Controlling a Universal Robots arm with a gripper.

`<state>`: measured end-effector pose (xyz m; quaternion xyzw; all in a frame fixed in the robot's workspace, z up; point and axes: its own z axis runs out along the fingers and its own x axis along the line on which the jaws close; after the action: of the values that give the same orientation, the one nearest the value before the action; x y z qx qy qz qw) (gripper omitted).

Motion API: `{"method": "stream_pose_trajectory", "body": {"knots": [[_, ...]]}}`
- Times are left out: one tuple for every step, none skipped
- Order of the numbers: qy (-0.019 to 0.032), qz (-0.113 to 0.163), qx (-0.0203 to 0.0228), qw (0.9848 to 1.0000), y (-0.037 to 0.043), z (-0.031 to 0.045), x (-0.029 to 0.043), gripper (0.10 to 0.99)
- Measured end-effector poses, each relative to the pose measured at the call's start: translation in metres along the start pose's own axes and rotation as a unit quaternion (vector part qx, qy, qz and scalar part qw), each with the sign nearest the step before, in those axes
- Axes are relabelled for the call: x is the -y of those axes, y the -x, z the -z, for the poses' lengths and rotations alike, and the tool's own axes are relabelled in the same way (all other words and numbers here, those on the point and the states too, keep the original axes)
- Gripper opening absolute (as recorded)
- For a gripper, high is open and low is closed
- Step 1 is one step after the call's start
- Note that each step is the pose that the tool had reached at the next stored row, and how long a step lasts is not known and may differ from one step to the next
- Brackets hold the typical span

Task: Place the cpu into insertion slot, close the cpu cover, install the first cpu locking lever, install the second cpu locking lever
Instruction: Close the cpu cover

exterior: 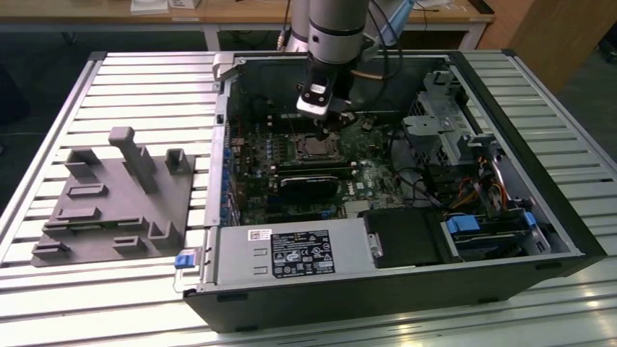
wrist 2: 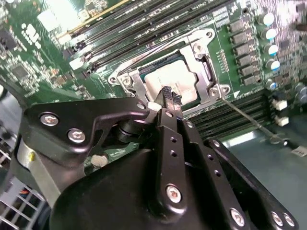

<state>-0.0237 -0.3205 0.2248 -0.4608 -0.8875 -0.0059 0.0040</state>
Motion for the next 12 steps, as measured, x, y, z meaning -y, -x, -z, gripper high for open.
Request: {"method": "stream_pose_trajectory", "body": {"knots": [[-0.0001,0.009,-0.0001,1.0000,0.0000,0.0000,0.0000,0.106],[-0.0002,0.019,-0.0001,0.9998,0.0000,0.0000,0.0000,0.106],[-0.0004,0.028,-0.0002,0.9996,0.0000,0.0000,0.0000,0.106],[-0.0005,0.036,-0.0002,0.9993,0.0000,0.0000,0.0000,0.106],[-0.0006,0.046,-0.0003,0.9990,0.0000,-0.0001,0.0000,0.106],[-0.0007,0.055,-0.0004,0.9985,0.0000,-0.0001,0.0000,0.106],[-0.0008,0.064,-0.0004,0.9980,0.0000,-0.0001,0.0000,0.106],[-0.0009,0.073,-0.0005,0.9974,0.0000,-0.0001,0.0000,0.106],[-0.0010,0.082,-0.0006,0.9967,0.0000,-0.0001,0.0000,0.106],[-0.0011,0.091,-0.0006,0.9959,0.0000,-0.0001,0.0000,0.106],[-0.0013,0.100,-0.0007,0.9950,0.0000,-0.0002,0.0000,0.106],[-0.0013,0.109,-0.0007,0.9940,0.0000,-0.0002,0.0000,0.106]]}}
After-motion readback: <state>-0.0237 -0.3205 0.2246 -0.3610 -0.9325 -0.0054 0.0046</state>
